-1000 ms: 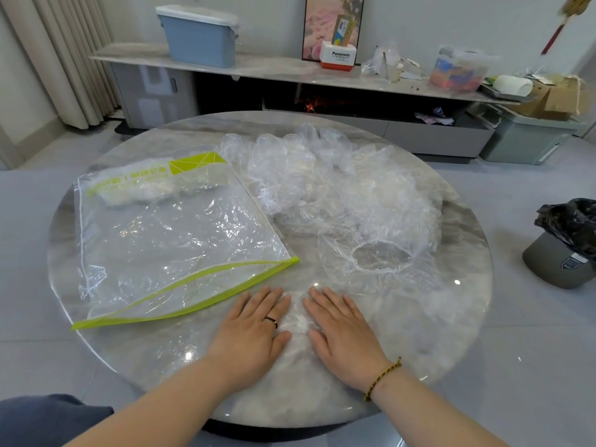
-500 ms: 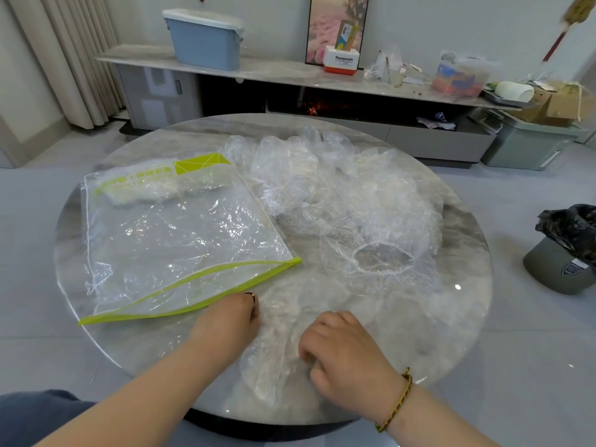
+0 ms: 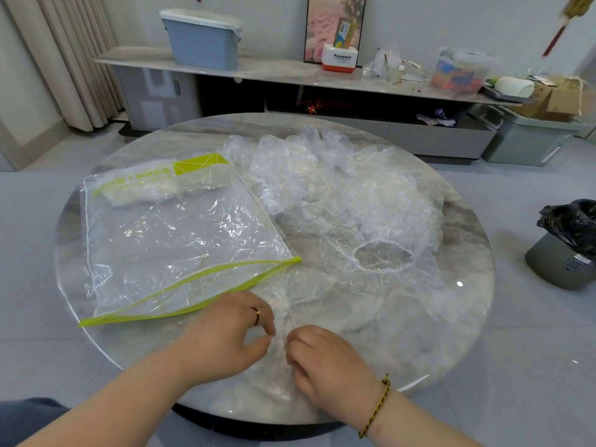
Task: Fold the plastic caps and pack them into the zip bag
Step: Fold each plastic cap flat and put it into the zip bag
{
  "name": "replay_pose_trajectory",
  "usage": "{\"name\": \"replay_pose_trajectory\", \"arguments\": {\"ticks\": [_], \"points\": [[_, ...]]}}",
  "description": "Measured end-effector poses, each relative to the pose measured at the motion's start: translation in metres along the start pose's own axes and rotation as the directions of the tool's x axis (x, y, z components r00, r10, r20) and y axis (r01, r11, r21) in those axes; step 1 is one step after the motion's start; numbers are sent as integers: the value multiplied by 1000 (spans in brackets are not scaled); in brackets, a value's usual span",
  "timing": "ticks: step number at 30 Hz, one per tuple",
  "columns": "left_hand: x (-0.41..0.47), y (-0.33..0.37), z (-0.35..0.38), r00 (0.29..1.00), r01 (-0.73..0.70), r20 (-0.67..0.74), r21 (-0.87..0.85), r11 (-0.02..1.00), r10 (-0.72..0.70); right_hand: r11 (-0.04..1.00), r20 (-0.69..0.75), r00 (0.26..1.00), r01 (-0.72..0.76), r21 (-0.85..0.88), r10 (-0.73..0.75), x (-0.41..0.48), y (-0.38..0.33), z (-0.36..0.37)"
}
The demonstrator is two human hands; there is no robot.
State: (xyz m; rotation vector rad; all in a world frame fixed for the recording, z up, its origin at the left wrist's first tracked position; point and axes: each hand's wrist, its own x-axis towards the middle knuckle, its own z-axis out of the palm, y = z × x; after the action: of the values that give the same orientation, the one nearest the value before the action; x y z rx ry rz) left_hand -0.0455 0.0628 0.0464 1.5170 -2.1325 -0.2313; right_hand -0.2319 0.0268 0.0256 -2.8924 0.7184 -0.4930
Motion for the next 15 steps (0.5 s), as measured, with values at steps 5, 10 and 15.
{"name": "replay_pose_trajectory", "arguments": {"ticks": [5,10,15], "points": [[-6,16,-9,935,-82,355,206,975,4,996,25,996,-83,20,83,1,15,-14],[-7,11,2,962,-101,273,251,963,29,961,146,977,-181,208,153,-4,21,-21],[-2,10,11,982,-122,165,201,972,89,965,157,984,-125,232,90,-8,13,-28]]}}
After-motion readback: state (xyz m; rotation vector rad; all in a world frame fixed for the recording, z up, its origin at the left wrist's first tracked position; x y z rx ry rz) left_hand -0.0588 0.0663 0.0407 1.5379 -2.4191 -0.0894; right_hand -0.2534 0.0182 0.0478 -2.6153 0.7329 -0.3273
